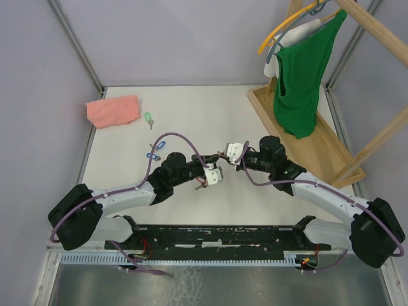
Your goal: Put the keys on the keyring
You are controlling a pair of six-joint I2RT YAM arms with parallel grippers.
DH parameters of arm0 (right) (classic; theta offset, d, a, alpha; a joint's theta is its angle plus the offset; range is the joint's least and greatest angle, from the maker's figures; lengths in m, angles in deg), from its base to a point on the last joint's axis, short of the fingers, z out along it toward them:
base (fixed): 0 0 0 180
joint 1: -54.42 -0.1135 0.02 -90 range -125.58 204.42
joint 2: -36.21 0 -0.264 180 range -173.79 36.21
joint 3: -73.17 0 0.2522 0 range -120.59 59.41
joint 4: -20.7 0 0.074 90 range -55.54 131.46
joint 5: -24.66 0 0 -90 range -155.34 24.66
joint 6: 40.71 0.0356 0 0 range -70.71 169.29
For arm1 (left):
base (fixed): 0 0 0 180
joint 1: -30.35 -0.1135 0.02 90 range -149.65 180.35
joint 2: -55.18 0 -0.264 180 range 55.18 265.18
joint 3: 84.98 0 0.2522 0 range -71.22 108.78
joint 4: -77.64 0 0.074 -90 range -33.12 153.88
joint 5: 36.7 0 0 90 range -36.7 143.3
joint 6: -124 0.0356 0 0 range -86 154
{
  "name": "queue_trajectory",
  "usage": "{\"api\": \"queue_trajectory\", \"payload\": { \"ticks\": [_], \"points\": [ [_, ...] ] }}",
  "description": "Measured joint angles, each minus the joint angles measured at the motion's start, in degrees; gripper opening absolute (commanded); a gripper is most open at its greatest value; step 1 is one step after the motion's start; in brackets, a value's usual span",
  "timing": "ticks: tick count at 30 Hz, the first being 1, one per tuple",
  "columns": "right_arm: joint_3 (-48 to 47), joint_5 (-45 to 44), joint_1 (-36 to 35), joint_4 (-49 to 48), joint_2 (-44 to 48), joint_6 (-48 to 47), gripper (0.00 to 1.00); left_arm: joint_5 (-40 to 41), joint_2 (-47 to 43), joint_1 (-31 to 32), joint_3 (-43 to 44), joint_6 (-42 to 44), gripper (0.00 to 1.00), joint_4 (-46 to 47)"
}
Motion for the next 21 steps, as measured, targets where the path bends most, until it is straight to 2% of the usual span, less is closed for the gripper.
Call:
{"api": "queue_trajectory", "payload": {
  "ticks": [12,21],
  "points": [
    [0.33,-4.48,-0.28,-7.17,-1.42,17.73,0.25,3.85,-0.22,0.55,-1.27,-0.07,0.03,4.22],
    [-1.31,-9.90,-1.64,-6.40,-3.02,27.58,0.25,7.82,0.90,1.57,-1.44,-0.07,0.03,5.29]
  ]
}}
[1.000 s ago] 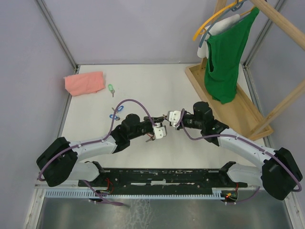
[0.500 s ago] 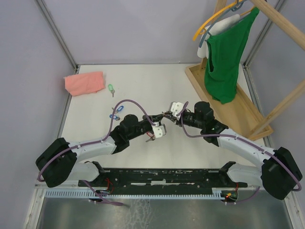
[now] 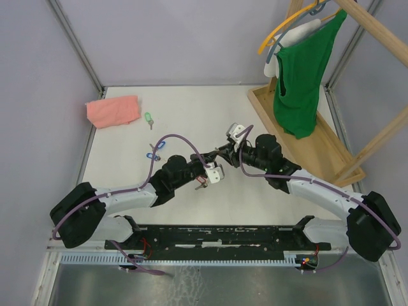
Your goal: Put the keys on the keyring
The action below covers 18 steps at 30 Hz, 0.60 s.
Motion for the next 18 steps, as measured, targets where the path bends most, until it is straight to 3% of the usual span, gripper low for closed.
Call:
{"api": "queue_trajectory", "payload": {
  "ticks": [9,18],
  "points": [
    [-5.09,-9.18,-2.34,6.14,-0.72,10.82,0.14,3.85,0.63,0.57,-0.35,-0.59,0.03,3.58],
    [-10.95,-16.63,-3.69,16.04,-2.14,15.50,0.01,5.70,1.36,0.94,-0.57,-3.10,0.03,5.20]
  ]
}}
